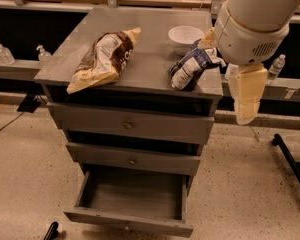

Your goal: Place brown chip bag into bottom drawer

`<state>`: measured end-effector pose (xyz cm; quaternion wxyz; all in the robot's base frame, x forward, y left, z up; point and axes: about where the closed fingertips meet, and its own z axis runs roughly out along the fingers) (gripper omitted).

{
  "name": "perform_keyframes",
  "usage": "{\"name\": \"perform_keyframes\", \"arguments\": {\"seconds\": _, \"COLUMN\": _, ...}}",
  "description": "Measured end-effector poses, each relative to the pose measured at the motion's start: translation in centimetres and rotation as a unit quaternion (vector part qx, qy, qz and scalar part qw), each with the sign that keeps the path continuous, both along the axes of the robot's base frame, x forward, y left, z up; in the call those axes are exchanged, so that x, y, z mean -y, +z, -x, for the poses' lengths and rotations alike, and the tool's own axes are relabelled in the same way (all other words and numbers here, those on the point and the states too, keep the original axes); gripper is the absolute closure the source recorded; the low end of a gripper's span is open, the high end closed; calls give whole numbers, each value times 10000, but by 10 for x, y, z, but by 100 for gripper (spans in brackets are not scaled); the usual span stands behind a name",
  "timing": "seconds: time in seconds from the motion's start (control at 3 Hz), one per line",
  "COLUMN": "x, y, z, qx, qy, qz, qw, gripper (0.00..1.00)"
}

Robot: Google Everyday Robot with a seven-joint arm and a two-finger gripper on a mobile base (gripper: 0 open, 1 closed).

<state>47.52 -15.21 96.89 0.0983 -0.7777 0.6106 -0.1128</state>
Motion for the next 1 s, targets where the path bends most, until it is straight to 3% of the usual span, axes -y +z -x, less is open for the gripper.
{"name": "perform_keyframes", "arguments": {"seconds": 0.33, "x": -7, "y": -11, "z": -10, "qx": -163, "qy": 454, "qz": -85, "qw": 9988, "gripper": 0}}
{"name": "perform_keyframes", "arguments": {"seconds": 0.67, "x": -58, "y": -40, "z": -62, "qx": -193, "qy": 1969, "qz": -380, "qw": 9795, "gripper": 0}}
{"name": "perform_keyframes", "arguments": {"seconds": 1.0, "x": -102, "y": -56, "z": -90, "qx": -99, "qy": 3129, "qz": -520, "qw": 9483, "gripper": 0}}
